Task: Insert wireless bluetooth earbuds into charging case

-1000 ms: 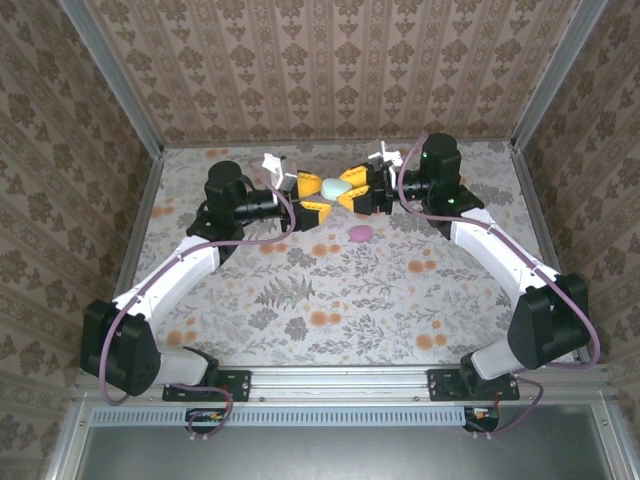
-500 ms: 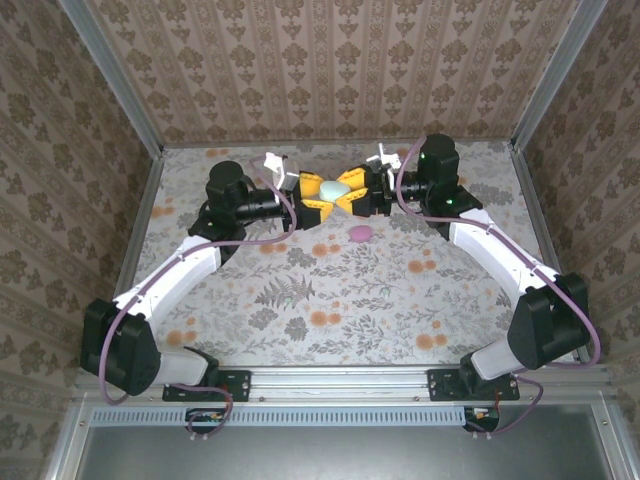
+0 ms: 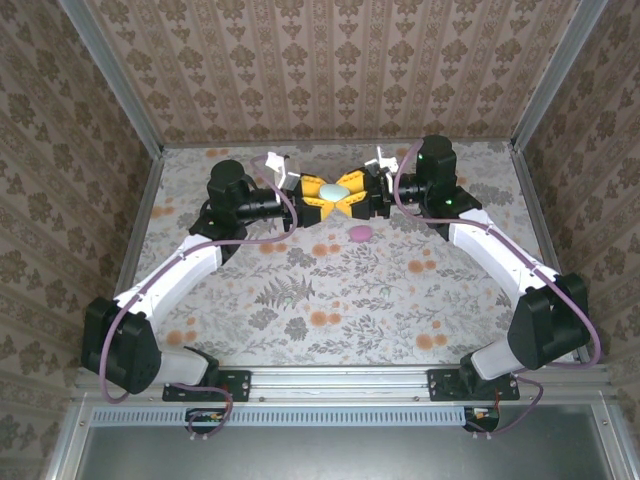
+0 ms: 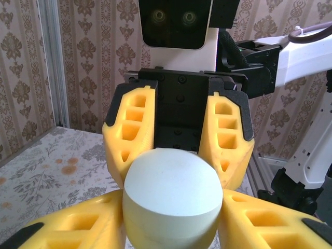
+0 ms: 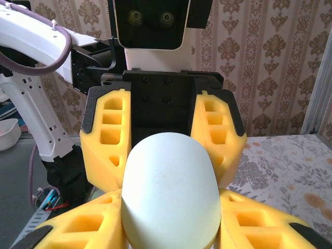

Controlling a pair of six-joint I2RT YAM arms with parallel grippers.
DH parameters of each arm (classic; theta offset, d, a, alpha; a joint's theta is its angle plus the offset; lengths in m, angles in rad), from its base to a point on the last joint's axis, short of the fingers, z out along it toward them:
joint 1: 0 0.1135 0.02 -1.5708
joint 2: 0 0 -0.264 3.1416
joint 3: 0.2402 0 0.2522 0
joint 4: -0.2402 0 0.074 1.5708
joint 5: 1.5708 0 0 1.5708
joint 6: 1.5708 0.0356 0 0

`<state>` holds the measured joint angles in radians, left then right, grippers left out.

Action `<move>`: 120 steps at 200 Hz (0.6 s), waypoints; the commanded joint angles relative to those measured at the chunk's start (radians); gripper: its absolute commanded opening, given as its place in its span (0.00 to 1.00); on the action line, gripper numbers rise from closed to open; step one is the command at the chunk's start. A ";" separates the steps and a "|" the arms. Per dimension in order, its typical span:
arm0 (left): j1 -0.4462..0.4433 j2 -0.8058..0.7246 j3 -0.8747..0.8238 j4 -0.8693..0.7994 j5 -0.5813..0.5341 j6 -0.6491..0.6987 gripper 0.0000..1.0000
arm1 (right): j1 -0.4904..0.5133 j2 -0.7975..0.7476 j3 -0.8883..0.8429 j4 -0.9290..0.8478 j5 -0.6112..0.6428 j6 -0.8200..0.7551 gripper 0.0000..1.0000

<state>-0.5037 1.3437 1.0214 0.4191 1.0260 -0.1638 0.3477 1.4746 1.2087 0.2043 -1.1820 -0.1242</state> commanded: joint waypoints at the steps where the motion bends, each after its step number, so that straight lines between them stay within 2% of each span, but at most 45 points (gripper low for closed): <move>1: -0.007 0.005 0.036 0.009 0.022 0.006 0.43 | 0.009 -0.024 -0.005 0.007 0.004 -0.011 0.39; 37: -0.007 0.000 0.037 -0.021 0.019 0.035 0.51 | 0.006 -0.026 -0.017 0.084 0.017 0.046 0.39; 83: -0.007 -0.005 0.043 -0.056 0.023 0.068 0.51 | 0.002 -0.025 -0.011 0.091 0.012 0.064 0.38; 120: -0.007 -0.009 0.039 -0.017 0.011 0.049 0.48 | 0.002 -0.019 -0.010 0.087 0.013 0.069 0.38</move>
<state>-0.5037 1.3445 1.0245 0.3820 1.0275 -0.1265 0.3477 1.4746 1.2026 0.2638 -1.1744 -0.0708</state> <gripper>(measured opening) 0.484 0.384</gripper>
